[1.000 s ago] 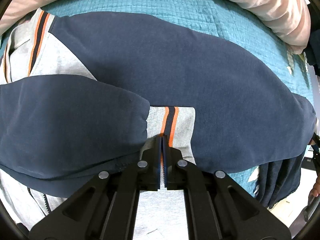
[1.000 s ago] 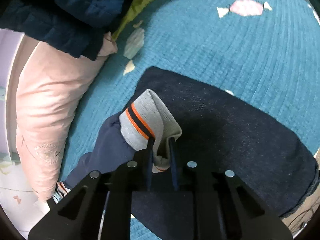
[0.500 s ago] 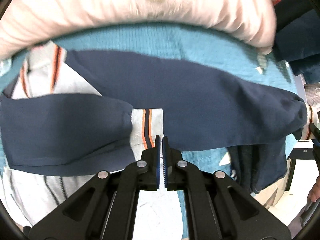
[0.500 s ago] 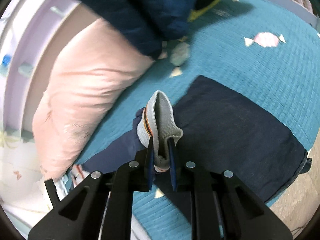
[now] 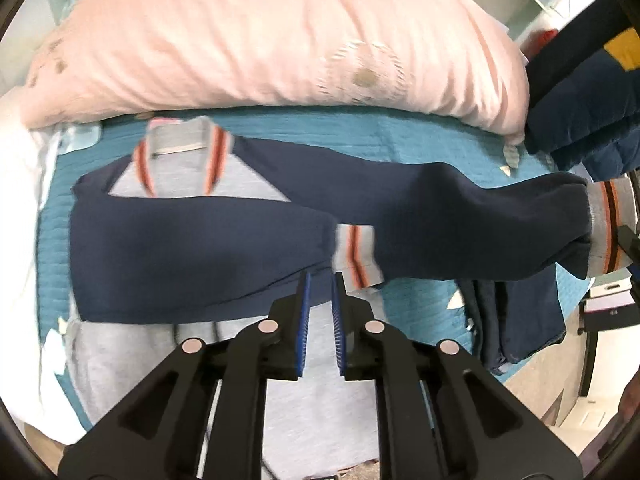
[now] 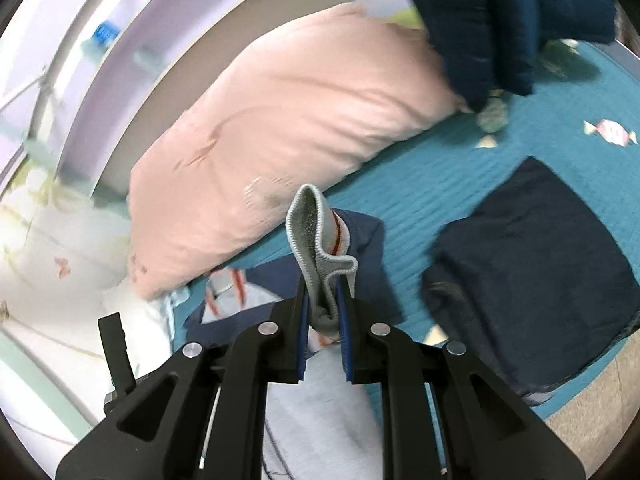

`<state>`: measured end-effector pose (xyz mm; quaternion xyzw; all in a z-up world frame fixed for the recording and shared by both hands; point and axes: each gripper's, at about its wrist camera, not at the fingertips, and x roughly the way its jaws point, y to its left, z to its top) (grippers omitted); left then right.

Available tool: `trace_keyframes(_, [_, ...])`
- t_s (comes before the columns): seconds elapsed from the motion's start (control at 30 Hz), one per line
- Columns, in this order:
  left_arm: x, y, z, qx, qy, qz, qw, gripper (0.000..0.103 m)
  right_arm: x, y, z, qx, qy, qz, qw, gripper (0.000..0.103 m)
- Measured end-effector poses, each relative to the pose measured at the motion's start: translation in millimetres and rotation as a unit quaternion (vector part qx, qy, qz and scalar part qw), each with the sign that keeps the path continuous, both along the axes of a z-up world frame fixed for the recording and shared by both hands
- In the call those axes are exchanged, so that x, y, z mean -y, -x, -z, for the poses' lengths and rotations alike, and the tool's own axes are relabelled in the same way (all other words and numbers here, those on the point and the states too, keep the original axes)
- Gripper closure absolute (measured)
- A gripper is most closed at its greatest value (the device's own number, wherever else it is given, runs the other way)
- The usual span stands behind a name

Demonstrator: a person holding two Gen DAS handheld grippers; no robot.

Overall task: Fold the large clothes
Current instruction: 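Carry the second sleeve across the jacket body with the right tool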

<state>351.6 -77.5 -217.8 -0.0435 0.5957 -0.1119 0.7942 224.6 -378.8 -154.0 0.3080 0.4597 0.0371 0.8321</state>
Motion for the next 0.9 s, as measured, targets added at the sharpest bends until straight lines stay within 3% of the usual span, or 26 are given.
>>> trace_keyframes(0.53, [-198, 46, -8, 0.012, 0.019, -0.103, 0.9944, 0.092, -235, -38, -22, 0.002, 0.022, -0.155, 0.988, 0.091])
trace_keyframes(0.8, [-283, 59, 5, 0.008, 0.022, -0.142, 0.9896, 0.091, -347, -60, -1, -0.015, 0.035, -0.211, 0.977, 0.091])
trace_keyframes(0.83, [-292, 60, 7, 0.006, 0.023, -0.147, 0.9889, 0.091, -364, -64, 5, -0.019, 0.04, -0.216, 0.975, 0.091])
trace_keyframes(0.9, [-310, 64, 15, 0.003, 0.026, -0.155, 0.9876, 0.08, -388, -69, 15, -0.026, 0.048, -0.223, 0.973, 0.091])
